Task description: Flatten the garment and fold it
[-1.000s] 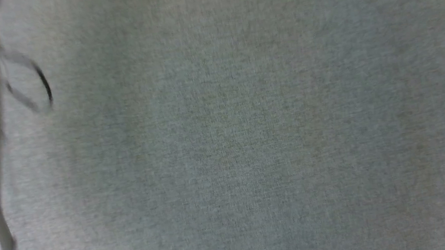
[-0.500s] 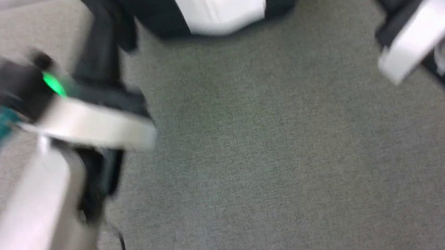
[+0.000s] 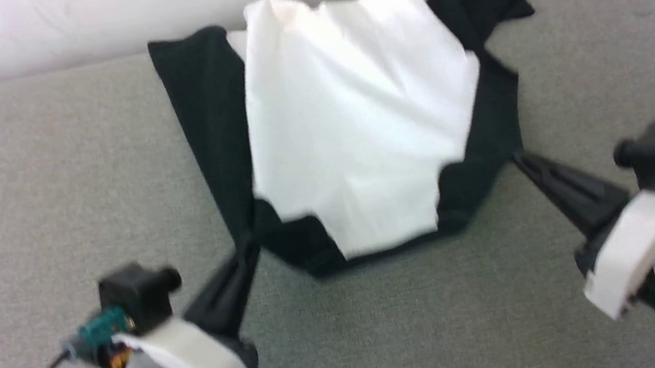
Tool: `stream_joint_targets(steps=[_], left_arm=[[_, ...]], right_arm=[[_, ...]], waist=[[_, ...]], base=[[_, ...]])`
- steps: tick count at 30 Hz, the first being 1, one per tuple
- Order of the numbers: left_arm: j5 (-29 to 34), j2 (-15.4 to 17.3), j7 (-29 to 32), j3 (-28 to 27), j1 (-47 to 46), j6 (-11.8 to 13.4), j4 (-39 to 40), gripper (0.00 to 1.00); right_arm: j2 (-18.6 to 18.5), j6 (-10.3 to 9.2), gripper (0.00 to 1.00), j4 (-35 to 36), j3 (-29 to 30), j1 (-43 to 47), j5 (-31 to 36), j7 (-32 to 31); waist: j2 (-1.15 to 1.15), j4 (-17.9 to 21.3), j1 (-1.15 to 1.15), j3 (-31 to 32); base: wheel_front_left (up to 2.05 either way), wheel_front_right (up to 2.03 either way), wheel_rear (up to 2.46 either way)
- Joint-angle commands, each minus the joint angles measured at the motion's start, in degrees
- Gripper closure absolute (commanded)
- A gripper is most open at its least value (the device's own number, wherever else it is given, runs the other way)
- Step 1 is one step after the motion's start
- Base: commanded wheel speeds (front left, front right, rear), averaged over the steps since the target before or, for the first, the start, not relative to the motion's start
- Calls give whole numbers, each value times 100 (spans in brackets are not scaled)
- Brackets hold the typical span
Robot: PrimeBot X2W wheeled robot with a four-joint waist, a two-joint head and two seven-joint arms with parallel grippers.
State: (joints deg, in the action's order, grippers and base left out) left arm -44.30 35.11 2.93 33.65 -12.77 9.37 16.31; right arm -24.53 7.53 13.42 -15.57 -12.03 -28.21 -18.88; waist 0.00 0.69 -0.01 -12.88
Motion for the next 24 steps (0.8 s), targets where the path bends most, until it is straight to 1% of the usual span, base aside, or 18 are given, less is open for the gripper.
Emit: stream_joint_targets(steps=[1,5,9,14,18,24], left_arm=[[-104,81,87,40,186,58,86,100],[-368,291,460,207,645,94,237,100],[-650,434,854,420,1037,118,338,100],[-990,510,1253,667,1475,200,478,100],[-1154,579,1490,827,1772,322,533,100],[-1368,581,1768,1056,2092,431,500,100]], right_arm=[[40,-4,100,100,101,214,-66,-103],[55,-4,100,324,309,886,-237,-553],[53,-4,100,460,515,1507,-379,-958],[78,-4,100,617,635,2274,-545,-1507],[111,-4,100,754,679,2854,-691,-1920],[173,-4,100,879,736,3459,-732,-2209]], waist=[[0,20,1,223],[0,32,1,398],[0,32,1,550],[0,33,1,759],[0,40,1,889],[0,48,1,980]], base=[[0,0,0],[0,0,0],[0,0,0],[0,0,0],[0,0,0],[0,0,0]])
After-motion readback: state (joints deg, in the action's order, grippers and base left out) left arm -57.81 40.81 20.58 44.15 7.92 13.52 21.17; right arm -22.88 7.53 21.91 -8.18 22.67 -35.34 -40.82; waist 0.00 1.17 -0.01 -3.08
